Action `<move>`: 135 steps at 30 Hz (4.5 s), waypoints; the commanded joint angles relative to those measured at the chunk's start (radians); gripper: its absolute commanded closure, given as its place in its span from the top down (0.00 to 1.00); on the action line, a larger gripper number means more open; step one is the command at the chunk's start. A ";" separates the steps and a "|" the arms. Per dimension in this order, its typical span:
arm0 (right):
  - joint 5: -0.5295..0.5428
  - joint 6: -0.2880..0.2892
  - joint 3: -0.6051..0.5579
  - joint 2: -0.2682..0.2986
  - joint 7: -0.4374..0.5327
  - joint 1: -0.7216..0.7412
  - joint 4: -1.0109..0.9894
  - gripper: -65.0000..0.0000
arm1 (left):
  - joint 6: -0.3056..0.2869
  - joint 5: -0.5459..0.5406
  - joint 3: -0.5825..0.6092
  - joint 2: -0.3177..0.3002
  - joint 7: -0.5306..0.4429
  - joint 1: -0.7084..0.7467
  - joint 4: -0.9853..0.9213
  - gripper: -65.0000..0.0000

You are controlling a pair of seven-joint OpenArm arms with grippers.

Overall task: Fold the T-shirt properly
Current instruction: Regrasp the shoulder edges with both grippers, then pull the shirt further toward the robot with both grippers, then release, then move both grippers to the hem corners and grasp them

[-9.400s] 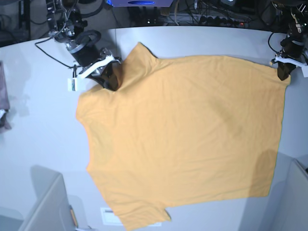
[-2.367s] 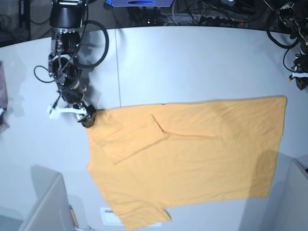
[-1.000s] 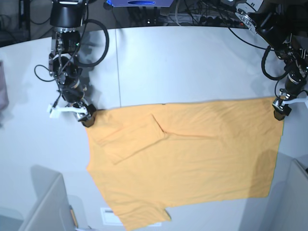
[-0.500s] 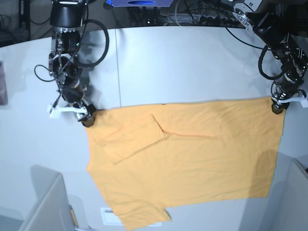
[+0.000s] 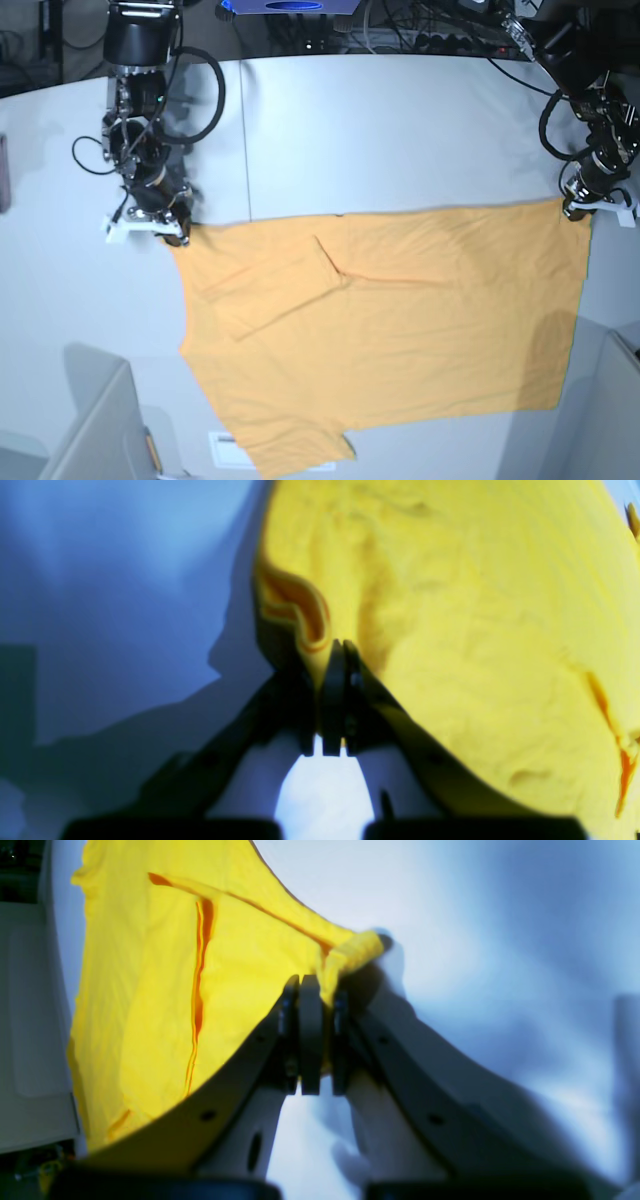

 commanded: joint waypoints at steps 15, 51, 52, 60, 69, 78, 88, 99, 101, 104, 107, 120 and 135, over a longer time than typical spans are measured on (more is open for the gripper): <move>-0.005 -0.012 0.021 0.039 -0.010 -0.279 0.302 0.00 | -0.010 0.031 0.000 -0.037 0.130 0.229 0.275 0.00; -0.005 -0.012 0.049 0.036 -0.010 -0.692 0.500 0.00 | -0.041 0.031 -0.098 0.020 0.132 0.579 0.423 0.00; -0.005 -0.012 0.047 0.036 -0.010 -0.699 0.509 0.00 | -0.041 0.031 -0.100 0.028 0.132 0.581 0.433 0.00; -0.005 -0.012 0.049 0.034 -0.010 -0.716 0.512 0.00 | -0.041 0.035 -0.098 0.031 0.133 0.577 0.460 0.00; -0.005 -0.012 0.049 0.034 -0.010 -0.726 0.531 0.12 | -0.041 0.036 -0.106 0.028 0.132 0.576 0.460 0.00; -0.006 -0.012 0.060 0.034 -0.005 -0.752 0.632 0.58 | -0.041 0.033 -0.149 0.029 0.130 0.573 0.466 0.52; -0.011 -0.013 0.110 0.070 -0.010 -0.633 0.655 0.58 | -0.041 0.033 -0.359 0.031 0.135 0.504 0.681 0.67; -0.011 -0.012 0.110 0.136 -0.306 -0.156 0.477 0.58 | -0.036 0.038 -0.197 0.029 0.136 0.409 0.807 0.67; -0.012 -0.010 0.109 0.136 -0.315 -0.075 0.363 0.58 | -0.036 0.038 -0.197 0.028 0.136 0.409 0.807 0.67; -0.012 -0.009 0.106 0.136 -0.320 0.048 0.193 0.58 | -0.036 0.038 -0.200 0.025 0.136 0.410 0.805 0.67; -0.012 -0.007 0.052 0.140 -0.317 0.178 0.034 0.58 | -0.036 0.039 -0.200 0.023 0.136 0.412 0.799 0.67; -0.011 0.114 -0.210 0.149 -0.165 0.585 -0.571 0.58 | -0.036 0.039 -0.203 0.023 0.136 0.439 0.801 0.67; -0.012 0.249 -0.476 0.114 -0.088 0.700 -0.760 0.58 | -0.036 0.039 -0.201 0.021 0.136 0.433 0.796 0.67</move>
